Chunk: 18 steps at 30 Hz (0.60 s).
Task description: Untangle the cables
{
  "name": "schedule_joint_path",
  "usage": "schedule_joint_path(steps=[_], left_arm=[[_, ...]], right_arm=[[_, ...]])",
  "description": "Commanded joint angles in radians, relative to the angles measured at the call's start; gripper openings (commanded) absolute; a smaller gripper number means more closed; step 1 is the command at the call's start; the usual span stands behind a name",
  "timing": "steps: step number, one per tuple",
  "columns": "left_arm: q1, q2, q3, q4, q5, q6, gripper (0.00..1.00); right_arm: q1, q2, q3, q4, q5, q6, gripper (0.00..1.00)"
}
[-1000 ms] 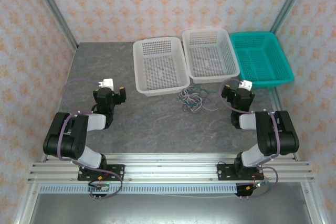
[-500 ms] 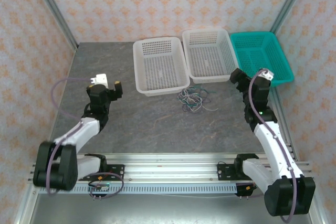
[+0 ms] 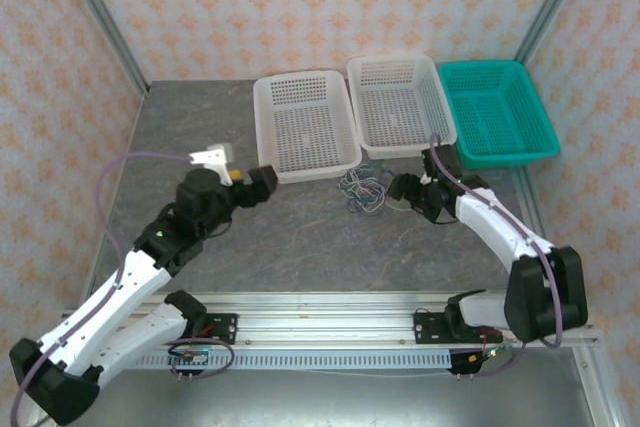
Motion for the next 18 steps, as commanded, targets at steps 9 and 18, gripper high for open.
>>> schedule_joint_path(steps=[9, 18], left_arm=[[-0.229, 0.097, -0.083, 0.076, -0.008, -0.166, 0.91], [-0.228, 0.109, -0.042, 0.010, -0.023, -0.170, 0.87]], right_arm=[[0.072, 0.223, 0.010, 0.326, -0.046, 0.038, 0.41], [0.080, 0.149, -0.052, 0.280, -0.070, 0.036, 0.00]])
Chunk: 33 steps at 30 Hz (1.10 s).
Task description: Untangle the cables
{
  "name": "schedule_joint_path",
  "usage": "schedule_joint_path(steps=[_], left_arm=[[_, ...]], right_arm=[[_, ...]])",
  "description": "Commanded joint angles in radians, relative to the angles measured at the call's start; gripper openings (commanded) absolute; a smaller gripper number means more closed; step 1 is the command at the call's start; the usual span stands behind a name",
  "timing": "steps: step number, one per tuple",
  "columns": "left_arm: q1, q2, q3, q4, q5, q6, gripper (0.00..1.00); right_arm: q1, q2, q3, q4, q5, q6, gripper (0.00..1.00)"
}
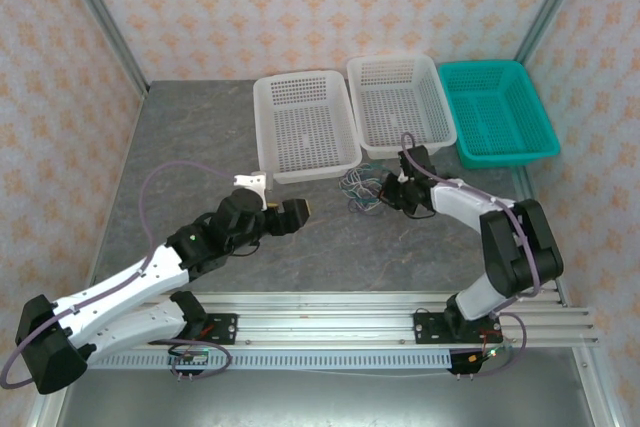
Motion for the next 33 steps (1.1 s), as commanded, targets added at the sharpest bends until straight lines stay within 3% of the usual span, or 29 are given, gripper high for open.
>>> schedule_joint_path(steps=[1, 8, 13, 17, 19, 27, 33], left_arm=[[-0.007, 0.010, 0.033, -0.020, -0.026, -0.038, 0.86], [-0.007, 0.159, 0.122, -0.049, 0.035, -0.102, 0.80], [-0.031, 0.283, 0.187, -0.040, 0.021, -0.141, 0.79], [-0.036, 0.426, 0.278, -0.171, -0.038, -0.207, 0.68], [-0.045, 0.491, 0.321, -0.179, -0.030, -0.203, 0.67], [-0.089, 0.742, 0.513, -0.062, -0.007, -0.019, 0.72], [-0.084, 0.960, 0.705, -0.117, 0.008, 0.149, 0.67]], right_arm=[[0.011, -0.110, -0.054, -0.027, -0.016, -0.016, 0.00], [0.063, -0.282, -0.151, -0.127, -0.042, -0.111, 0.00], [0.177, -0.260, -0.171, -0.142, -0.045, -0.125, 0.00], [0.264, -0.230, -0.182, -0.102, -0.041, -0.114, 0.00], [0.291, -0.219, -0.180, -0.088, -0.032, -0.109, 0.00], [0.324, -0.245, -0.195, -0.045, -0.037, -0.111, 0.00], [0.325, -0.308, -0.226, -0.065, 0.015, -0.107, 0.00]])
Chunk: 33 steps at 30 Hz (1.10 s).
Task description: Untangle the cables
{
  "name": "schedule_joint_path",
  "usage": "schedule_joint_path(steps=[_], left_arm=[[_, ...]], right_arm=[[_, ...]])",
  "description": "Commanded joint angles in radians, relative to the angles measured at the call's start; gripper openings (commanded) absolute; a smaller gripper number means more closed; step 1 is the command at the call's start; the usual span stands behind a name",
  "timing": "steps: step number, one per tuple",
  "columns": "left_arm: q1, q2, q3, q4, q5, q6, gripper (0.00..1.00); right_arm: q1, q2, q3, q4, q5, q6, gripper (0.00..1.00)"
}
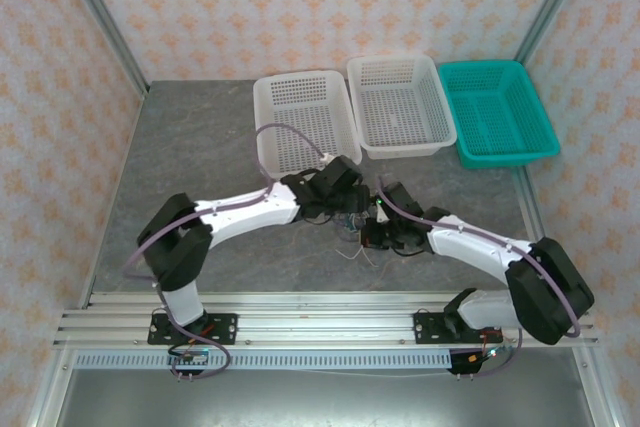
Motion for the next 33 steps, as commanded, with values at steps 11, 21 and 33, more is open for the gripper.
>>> schedule_joint_path(steps=[11, 21, 33], left_arm=[[0.036, 0.215, 0.089, 0.105, 0.057, 0.087, 0.38], [0.071, 0.124, -0.068, 0.277, 0.123, 0.064, 0.14], [0.074, 0.094, -0.012, 0.227, 0.121, 0.092, 0.38]], right_arm=[[0.014, -0.092, -0.062, 0.036, 0.092, 0.051, 0.00], [0.011, -0.135, -0.076, 0.016, 0.148, 0.084, 0.00], [0.010, -0.151, -0.073, -0.002, 0.147, 0.084, 0.00]])
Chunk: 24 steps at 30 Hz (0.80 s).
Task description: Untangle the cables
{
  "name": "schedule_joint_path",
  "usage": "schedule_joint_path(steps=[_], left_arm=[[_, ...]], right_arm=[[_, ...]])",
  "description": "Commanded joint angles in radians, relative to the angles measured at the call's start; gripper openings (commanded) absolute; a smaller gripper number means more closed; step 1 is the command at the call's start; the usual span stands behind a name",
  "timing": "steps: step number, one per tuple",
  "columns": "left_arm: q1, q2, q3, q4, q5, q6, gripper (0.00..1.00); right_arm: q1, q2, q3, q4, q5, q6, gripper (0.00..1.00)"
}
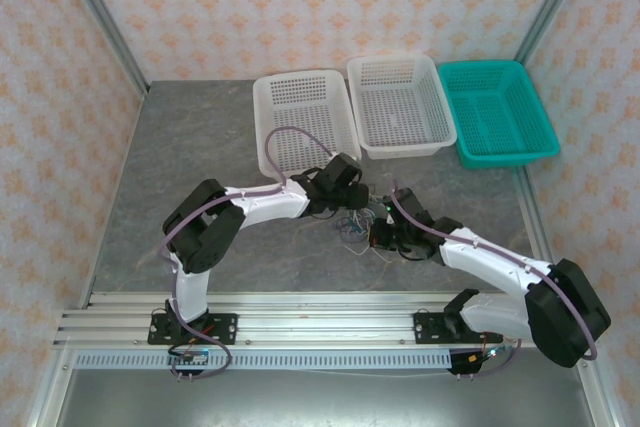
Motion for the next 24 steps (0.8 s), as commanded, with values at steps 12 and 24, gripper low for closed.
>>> schedule_joint_path(steps=[12, 24], left_arm=[[0.010, 0.007, 0.032, -0.088, -0.036, 0.006, 0.24], [0.009, -0.017, -0.017, -0.072, -0.046, -0.008, 0.00]], right_arm=[[0.000, -0.016, 0.000, -0.029, 0.045, 0.013, 0.01], [-0.001, -0.014, -0.001, -0.022, 0.061, 0.015, 0.10]])
